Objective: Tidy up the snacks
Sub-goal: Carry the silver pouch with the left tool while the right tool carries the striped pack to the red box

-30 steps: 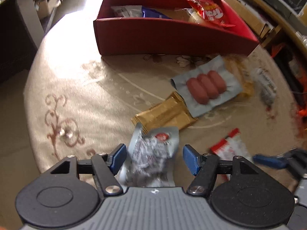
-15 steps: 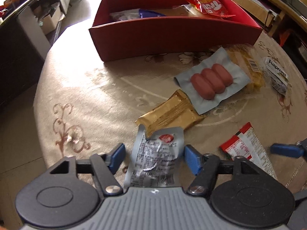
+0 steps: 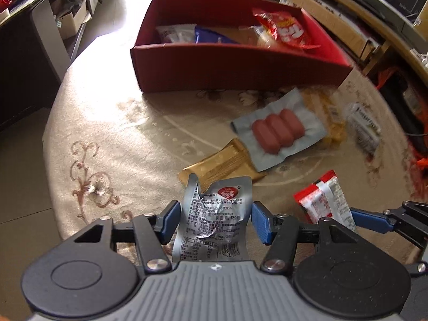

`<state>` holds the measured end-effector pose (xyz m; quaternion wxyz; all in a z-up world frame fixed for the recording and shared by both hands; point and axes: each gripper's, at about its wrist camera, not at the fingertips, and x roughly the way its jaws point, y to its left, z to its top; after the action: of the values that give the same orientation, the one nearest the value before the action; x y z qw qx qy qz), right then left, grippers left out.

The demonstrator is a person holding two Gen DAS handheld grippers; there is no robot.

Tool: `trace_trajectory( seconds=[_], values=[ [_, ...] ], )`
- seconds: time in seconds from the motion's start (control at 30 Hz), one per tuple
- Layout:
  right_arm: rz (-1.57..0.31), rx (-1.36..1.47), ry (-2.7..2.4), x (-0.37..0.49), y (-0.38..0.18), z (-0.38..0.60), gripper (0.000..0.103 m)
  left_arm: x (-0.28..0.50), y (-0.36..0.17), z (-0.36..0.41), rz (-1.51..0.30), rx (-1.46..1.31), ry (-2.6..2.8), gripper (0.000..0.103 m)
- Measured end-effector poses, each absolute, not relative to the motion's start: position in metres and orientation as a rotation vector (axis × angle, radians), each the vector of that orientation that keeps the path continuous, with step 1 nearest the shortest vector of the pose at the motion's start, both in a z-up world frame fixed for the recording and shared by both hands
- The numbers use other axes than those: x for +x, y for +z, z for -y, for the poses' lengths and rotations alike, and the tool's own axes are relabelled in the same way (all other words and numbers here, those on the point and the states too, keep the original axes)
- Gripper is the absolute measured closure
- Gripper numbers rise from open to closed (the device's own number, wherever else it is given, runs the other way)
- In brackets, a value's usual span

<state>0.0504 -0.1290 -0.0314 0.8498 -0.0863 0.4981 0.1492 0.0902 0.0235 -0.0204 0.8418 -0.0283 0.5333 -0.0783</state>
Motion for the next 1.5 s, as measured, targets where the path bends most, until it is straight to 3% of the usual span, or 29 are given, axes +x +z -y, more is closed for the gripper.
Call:
trace_trajectory(
  seconds=[1.5],
  values=[
    [-1.033,-0.162,0.204,0.073,-0.032,0.149,0.049,0.097,-0.019,-0.002,-1.112,-0.011,-0.192,0.05]
  ],
)
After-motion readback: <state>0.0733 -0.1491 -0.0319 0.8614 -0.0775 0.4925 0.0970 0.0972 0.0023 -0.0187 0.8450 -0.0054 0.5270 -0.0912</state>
